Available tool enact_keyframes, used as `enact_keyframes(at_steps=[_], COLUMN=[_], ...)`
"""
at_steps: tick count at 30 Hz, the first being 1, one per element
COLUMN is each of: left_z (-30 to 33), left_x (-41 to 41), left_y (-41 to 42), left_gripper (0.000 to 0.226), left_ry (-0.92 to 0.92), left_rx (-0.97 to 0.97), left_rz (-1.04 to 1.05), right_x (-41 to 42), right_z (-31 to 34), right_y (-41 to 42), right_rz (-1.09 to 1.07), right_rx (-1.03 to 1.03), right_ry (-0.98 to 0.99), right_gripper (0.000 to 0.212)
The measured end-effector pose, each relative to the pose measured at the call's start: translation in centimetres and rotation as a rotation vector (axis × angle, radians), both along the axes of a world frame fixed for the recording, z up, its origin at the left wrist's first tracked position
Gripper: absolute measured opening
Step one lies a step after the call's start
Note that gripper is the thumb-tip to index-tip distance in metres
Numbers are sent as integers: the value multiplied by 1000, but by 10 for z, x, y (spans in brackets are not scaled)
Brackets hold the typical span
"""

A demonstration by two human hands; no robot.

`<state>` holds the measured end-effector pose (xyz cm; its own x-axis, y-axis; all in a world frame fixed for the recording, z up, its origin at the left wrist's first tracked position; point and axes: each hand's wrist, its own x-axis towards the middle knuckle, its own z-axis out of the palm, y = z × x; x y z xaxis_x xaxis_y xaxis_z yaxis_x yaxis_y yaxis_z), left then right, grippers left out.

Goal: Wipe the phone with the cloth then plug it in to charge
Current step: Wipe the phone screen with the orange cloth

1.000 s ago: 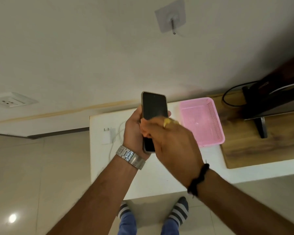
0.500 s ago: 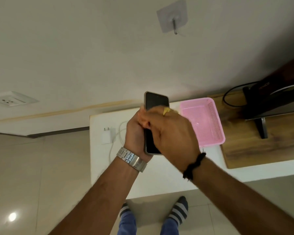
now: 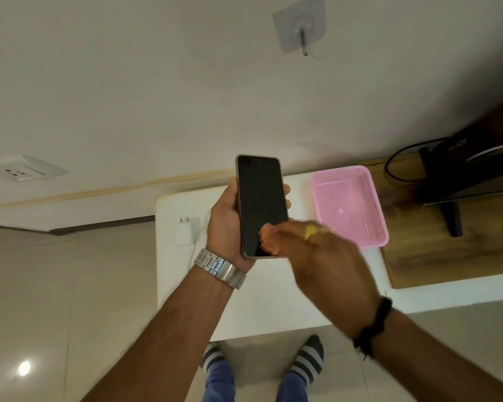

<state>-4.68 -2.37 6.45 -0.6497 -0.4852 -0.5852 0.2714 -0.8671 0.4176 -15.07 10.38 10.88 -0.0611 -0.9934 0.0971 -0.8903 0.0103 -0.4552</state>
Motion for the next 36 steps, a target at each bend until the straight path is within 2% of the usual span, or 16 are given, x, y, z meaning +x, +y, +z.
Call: enact_keyframes(at_steps=[2,4,7,10,12,16,17,19,22,23,27,29,32,34,36], left_z=[-1,-5,-10,-11,-11,-21,-22,-22,-22,-21,-20,-24,-30,-34,-37], left_x=[-2,-5,-6,-10,-11,-2,-1,-2,-7,-8,-1,0,-8,-14,-16], left_y=[7,15,22,21,18,12,14,21,22,19,2,4,16,18,14], left_gripper=[67,61,60,53,47,49,47,45,47,46,53,59,51,47,45], left_ry=[43,88,125,126,117,62,64,78,72,82,37,2,6,-4,-8], left_rx=[40,40,64,85,114,98,91,129,120,114,67,73,138,136,126], left_rz=[-26,-79,-141,-110,-40,32,21,-15,-35,-26,-26,-52,-42,-47,-36], right_x=[-25,-48,-65,-55,-36,11,8,-15,-34,-28,9,6,-30,-48,-42], right_z=[7,7,9,10,7,5,5,2,-2,-2,-1,-4,-15,-26,-36], right_y=[-13,-40,-78,-86,-74,-42,-44,-61,-84,-84,-37,-22,-48,-73,-79], right_rz=[-104,-206,-250,-288,-264,-98,-77,-170,-259,-247,-75,43,-113,-224,-243], right_rx=[49,10,9,3,6,58,55,45,35,31,72,86,-34,-1,26], right_ry=[63,79,9,37,31,-143,-123,-92,48,23,-161,-122,-2,50,64], right_gripper=[30,35,31,29,26,28,30,28,24,22,17,21,33,30,27])
